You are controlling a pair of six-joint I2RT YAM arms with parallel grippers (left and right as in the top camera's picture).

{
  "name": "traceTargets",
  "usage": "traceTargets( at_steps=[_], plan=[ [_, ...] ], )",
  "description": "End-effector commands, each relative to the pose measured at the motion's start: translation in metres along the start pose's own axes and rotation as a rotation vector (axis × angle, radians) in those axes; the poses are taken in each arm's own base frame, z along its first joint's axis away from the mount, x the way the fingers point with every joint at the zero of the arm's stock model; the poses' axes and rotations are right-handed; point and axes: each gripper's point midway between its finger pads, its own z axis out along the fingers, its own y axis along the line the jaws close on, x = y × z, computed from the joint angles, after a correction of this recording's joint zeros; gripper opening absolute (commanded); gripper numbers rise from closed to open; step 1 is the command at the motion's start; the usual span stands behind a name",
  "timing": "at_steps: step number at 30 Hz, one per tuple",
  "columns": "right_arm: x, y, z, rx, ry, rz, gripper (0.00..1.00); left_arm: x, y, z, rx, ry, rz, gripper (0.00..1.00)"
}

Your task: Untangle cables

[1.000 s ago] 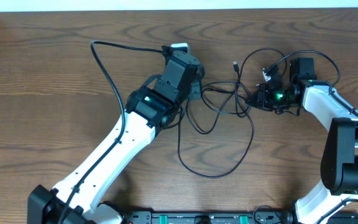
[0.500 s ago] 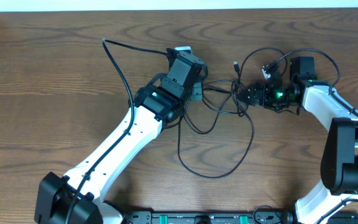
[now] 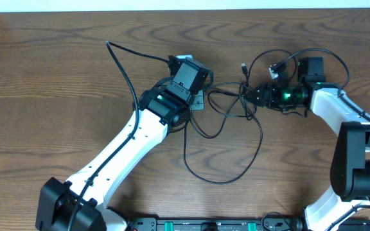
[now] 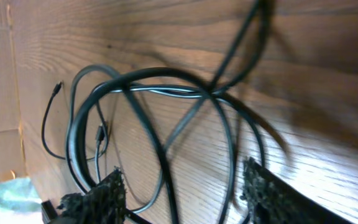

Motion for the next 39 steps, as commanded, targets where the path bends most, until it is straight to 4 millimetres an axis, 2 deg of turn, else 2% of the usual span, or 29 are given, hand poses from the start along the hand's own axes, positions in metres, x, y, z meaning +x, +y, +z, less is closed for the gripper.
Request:
traceTargets(
  at_steps=[1, 4, 6, 7, 8, 9, 13, 16, 19, 21, 24, 28, 30, 32, 35, 39],
  plan=[
    [0.004, 0.014, 0.017, 0.022, 0.018, -0.064, 0.5, 0.0, 0.006, 0.002, -0.031, -0.002, 0.014, 0.13],
    [0.005, 0.011, 0.025, 0.091, 0.019, -0.096, 0.43, 0.001, 0.006, 0.002, -0.033, 0.003, 0.015, 0.13],
    [0.005, 0.006, 0.03, 0.165, 0.013, -0.121, 0.35, 0.003, 0.007, 0.002, -0.037, 0.01, 0.017, 0.13],
    [0.004, 0.002, 0.032, 0.209, 0.005, -0.139, 0.2, 0.003, 0.008, 0.002, -0.038, 0.012, 0.018, 0.13],
    [0.003, 0.003, 0.033, 0.217, 0.002, -0.146, 0.14, 0.003, 0.008, 0.002, -0.039, 0.012, 0.018, 0.13],
    [0.003, 0.004, 0.034, 0.218, 0.001, -0.153, 0.01, 0.003, 0.008, 0.002, -0.04, 0.014, 0.018, 0.13],
    [-0.003, 0.017, 0.028, 0.174, -0.021, -0.082, 0.01, 0.005, 0.009, 0.002, -0.042, 0.018, 0.019, 0.13],
    [-0.015, 0.041, 0.001, 0.146, -0.064, -0.088, 0.01, 0.005, 0.009, 0.002, -0.044, 0.02, 0.02, 0.13],
    [-0.034, 0.074, -0.047, 0.186, -0.165, -0.155, 0.01, 0.005, 0.009, 0.002, -0.043, 0.02, 0.015, 0.13],
    [-0.041, 0.106, -0.084, 0.208, -0.253, -0.233, 0.01, 0.005, 0.009, 0.002, -0.043, 0.02, -0.008, 0.13],
    [-0.044, 0.157, -0.137, 0.177, -0.391, -0.336, 0.01, 0.005, 0.009, 0.002, -0.043, 0.019, -0.06, 0.27],
    [-0.031, 0.201, -0.19, 0.131, -0.534, -0.43, 0.01, 0.005, 0.008, 0.002, -0.042, 0.019, -0.121, 0.41],
    [-0.022, 0.213, -0.216, 0.144, -0.605, -0.458, 0.01, 0.005, 0.008, 0.002, -0.041, 0.019, -0.148, 0.49],
    [-0.014, 0.212, -0.231, 0.184, -0.64, -0.453, 0.01, 0.005, 0.008, 0.002, -0.041, 0.019, -0.151, 0.53],
    [-0.005, 0.211, -0.237, 0.206, -0.639, -0.462, 0.01, 0.006, 0.008, 0.002, -0.038, 0.022, -0.151, 0.56],
    [-0.004, 0.206, -0.233, 0.215, -0.619, -0.45, 0.01, 0.013, -0.007, 0.002, 0.041, 0.071, -0.165, 0.59]
  ],
)
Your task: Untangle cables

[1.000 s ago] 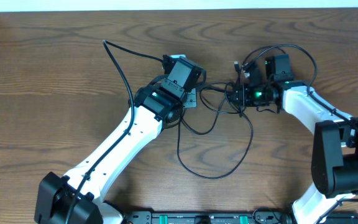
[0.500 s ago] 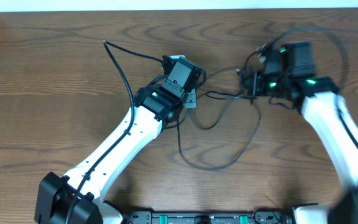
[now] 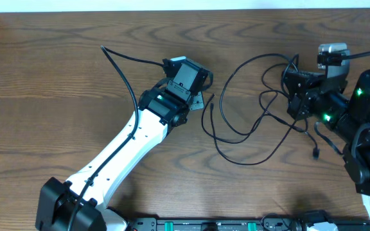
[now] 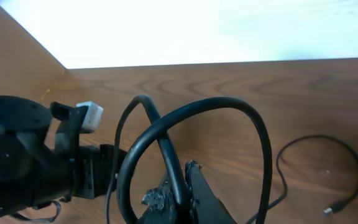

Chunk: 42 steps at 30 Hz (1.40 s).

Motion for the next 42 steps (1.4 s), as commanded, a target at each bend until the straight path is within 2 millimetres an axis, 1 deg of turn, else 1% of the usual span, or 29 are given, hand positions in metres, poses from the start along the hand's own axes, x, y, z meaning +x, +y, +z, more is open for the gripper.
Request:
traceTargets(
  at_steps=[1, 3, 4, 6, 7, 10, 13, 15, 16, 18, 21, 22, 23, 27, 29, 31, 33, 36, 37, 42],
  plan=[
    [0.001, -0.004, 0.004, 0.021, 0.006, -0.017, 0.01, 0.011, -0.015, 0.001, 0.087, 0.073, -0.027, 0.6],
    [0.001, -0.005, 0.007, 0.023, 0.012, -0.015, 0.01, 0.02, -0.029, -0.001, 0.163, 0.13, -0.033, 0.69],
    [0.001, -0.006, 0.008, 0.027, 0.013, -0.014, 0.01, 0.023, -0.033, -0.003, 0.188, 0.149, -0.035, 0.72],
    [0.001, -0.013, 0.011, 0.058, 0.016, -0.012, 0.01, 0.032, -0.045, -0.007, 0.256, 0.202, -0.036, 0.83],
    [0.002, -0.017, 0.012, 0.079, 0.018, -0.01, 0.01, 0.035, -0.049, -0.009, 0.28, 0.223, -0.038, 0.86],
    [0.002, -0.021, 0.014, 0.102, 0.02, -0.008, 0.01, 0.04, -0.055, -0.013, 0.32, 0.259, -0.045, 0.88],
    [0.003, -0.029, 0.017, 0.14, 0.026, -0.006, 0.01, 0.034, -0.058, -0.022, 0.348, 0.223, -0.001, 0.94],
    [0.005, -0.035, 0.018, 0.166, 0.032, -0.003, 0.01, 0.023, -0.053, -0.029, 0.333, 0.167, 0.013, 0.95],
    [0.006, -0.039, 0.019, 0.182, 0.04, 0.002, 0.01, 0.01, -0.042, -0.036, 0.28, 0.092, 0.007, 0.95],
    [0.008, -0.042, 0.021, 0.189, 0.048, 0.008, 0.01, -0.003, -0.031, -0.047, 0.237, 0.014, 0.018, 0.96],
    [0.009, -0.043, 0.023, 0.19, 0.053, 0.009, 0.01, -0.015, -0.019, -0.06, 0.192, -0.061, 0.04, 0.96],
    [0.009, -0.043, 0.023, 0.19, 0.053, 0.009, 0.01, -0.019, -0.01, -0.066, 0.156, -0.092, 0.035, 0.96],
    [0.009, -0.043, 0.023, 0.19, 0.054, 0.009, 0.01, -0.021, -0.006, -0.069, 0.139, -0.107, 0.033, 0.96],
    [0.009, -0.043, 0.023, 0.19, 0.054, 0.01, 0.01, -0.023, -0.003, -0.078, 0.142, -0.123, 0.03, 0.96],
    [0.01, -0.043, 0.023, 0.19, 0.057, 0.011, 0.01, -0.026, 0.004, -0.078, 0.1, -0.141, 0.027, 0.96],
    [0.01, -0.042, 0.023, 0.184, 0.061, 0.011, 0.01, -0.025, 0.007, -0.077, 0.085, -0.142, 0.029, 0.96],
    [0.011, -0.042, 0.023, 0.184, 0.061, 0.011, 0.01, -0.02, 0.001, -0.077, 0.12, -0.115, 0.037, 0.96],
    [0.01, -0.042, 0.023, 0.184, 0.06, 0.011, 0.01, -0.007, -0.029, -0.083, 0.283, -0.06, 0.201, 0.96],
    [0.01, -0.042, 0.023, 0.184, 0.06, 0.011, 0.01, -0.005, -0.036, -0.086, 0.313, -0.059, 0.242, 0.97],
    [0.012, -0.042, 0.023, 0.186, 0.068, 0.013, 0.01, -0.006, -0.053, -0.098, 0.367, -0.111, 0.334, 0.96]
  ],
)
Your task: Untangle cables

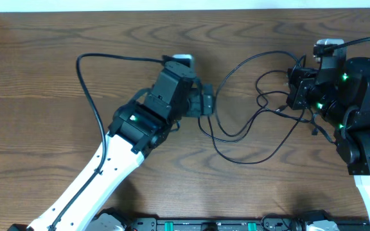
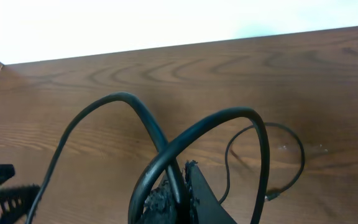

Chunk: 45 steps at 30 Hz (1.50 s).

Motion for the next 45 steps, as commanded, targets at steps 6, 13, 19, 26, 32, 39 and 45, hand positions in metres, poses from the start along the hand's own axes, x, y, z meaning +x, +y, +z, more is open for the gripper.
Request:
traceTargets(
  at_steps=[6, 13, 19, 26, 32, 39, 45],
  plan=[
    [0.0, -0.003, -0.002, 0.013, 0.0, -0.012, 0.01, -0.015, -0.018, -0.019, 0.052, -0.092, 0.118, 0.97],
    [0.0, -0.003, -0.002, 0.012, 0.0, -0.011, 0.01, -0.021, -0.027, -0.027, 0.1, -0.121, 0.119, 0.97],
    [0.0, -0.002, -0.002, 0.01, 0.001, -0.011, 0.01, -0.001, -0.053, -0.019, 0.204, -0.044, 0.212, 0.97],
    [0.001, 0.0, -0.002, -0.003, 0.004, -0.011, 0.01, 0.021, -0.046, 0.039, 0.135, 0.069, 0.231, 0.97],
    [0.001, 0.0, -0.002, -0.003, 0.004, -0.011, 0.01, 0.02, -0.011, 0.073, -0.073, 0.056, 0.24, 0.97],
    [0.0, -0.002, -0.002, 0.005, 0.003, -0.026, 0.01, -0.026, 0.109, 0.019, -0.834, -0.144, 0.302, 0.97],
    [-0.001, -0.009, -0.002, 0.048, -0.005, -0.037, 0.01, -0.034, 0.187, -0.021, -1.113, -0.105, 0.227, 0.97]
  ],
)
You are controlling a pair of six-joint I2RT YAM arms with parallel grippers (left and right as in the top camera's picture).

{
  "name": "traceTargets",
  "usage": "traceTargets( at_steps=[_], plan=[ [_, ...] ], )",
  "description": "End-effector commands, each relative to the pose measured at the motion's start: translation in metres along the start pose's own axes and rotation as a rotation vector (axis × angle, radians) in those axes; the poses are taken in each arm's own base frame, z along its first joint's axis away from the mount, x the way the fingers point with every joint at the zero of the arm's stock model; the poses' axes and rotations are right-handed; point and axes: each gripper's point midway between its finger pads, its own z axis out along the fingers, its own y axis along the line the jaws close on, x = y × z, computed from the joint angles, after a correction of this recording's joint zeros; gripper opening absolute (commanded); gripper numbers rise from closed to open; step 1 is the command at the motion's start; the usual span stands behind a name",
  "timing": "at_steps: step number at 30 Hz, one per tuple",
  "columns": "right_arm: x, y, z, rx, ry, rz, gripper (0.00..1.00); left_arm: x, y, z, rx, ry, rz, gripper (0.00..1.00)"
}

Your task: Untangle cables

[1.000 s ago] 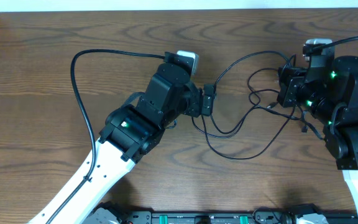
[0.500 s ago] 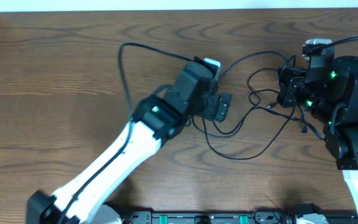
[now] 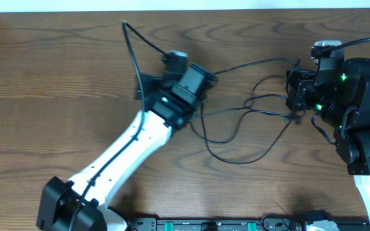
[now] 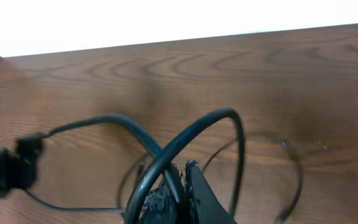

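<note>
Black cables [image 3: 237,137] lie tangled on the wooden table between my two arms. My right gripper [image 4: 183,182] is shut on a thick black cable [image 4: 211,122] that loops up over its fingers; in the overhead view the gripper [image 3: 294,95] sits at the tangle's right side. My left gripper [image 3: 204,79] is at the tangle's left end, its fingers hidden under the wrist. A cable runs out of it on both sides: one stretch [image 3: 255,63] leads right toward the right gripper, and a tail [image 3: 132,48] arcs up to the far left.
The wooden table [image 3: 56,77] ends at a pale back wall [image 3: 172,5]. A rail with connectors [image 3: 204,224] lies along the front edge. The right arm's base [image 3: 365,154] stands at the right side.
My left gripper has moved up and right, swinging the cable tail from the far left to straight above it. The strands between the grippers are drawn straighter. My right gripper has stayed put, shut.
Both grippers first sat close together at the tangle, the right one open over it. Then the right one was shut on a cable and pulled back to the right. The left arm then lifted, and now the tangle is spread between the two grippers.
</note>
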Motion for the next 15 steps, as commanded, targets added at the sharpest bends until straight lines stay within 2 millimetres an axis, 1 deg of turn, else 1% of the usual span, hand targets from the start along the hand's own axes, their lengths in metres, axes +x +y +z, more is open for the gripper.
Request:
traceTargets(
  at_steps=[1, 4, 5, 6, 7, 9, 12, 14, 15],
  plan=[
    [-0.004, -0.008, -0.002, 0.044, -0.02, -0.023, 0.01, 0.005, 0.081, 0.024, -0.291, 0.04, -0.058, 0.97],
    [-0.004, -0.011, -0.002, 0.06, -0.017, -0.027, 0.01, 0.018, 0.115, 0.039, -0.366, 0.104, -0.132, 0.97],
    [-0.003, -0.015, -0.003, 0.081, -0.017, -0.026, 0.01, 0.025, 0.133, 0.046, -0.403, 0.136, -0.158, 0.97],
    [-0.003, -0.017, -0.003, 0.09, -0.017, -0.032, 0.01, 0.029, 0.142, 0.05, -0.421, 0.152, -0.17, 0.97],
    [-0.003, -0.022, -0.004, 0.113, -0.014, -0.03, 0.01, 0.036, 0.161, 0.056, -0.462, 0.182, -0.208, 0.97],
    [-0.003, -0.032, -0.005, 0.147, -0.013, -0.027, 0.01, 0.049, 0.19, 0.064, -0.525, 0.216, -0.292, 0.97],
    [-0.003, -0.052, -0.008, 0.228, -0.016, -0.009, 0.01, 0.066, 0.221, 0.072, -0.591, 0.255, -0.404, 0.97],
    [-0.004, -0.066, -0.012, 0.273, -0.016, -0.002, 0.01, 0.08, 0.235, 0.08, -0.586, 0.301, -0.46, 0.97],
    [-0.004, -0.07, -0.013, 0.285, -0.017, 0.0, 0.01, 0.083, 0.237, 0.082, -0.581, 0.312, -0.474, 0.97]
  ],
)
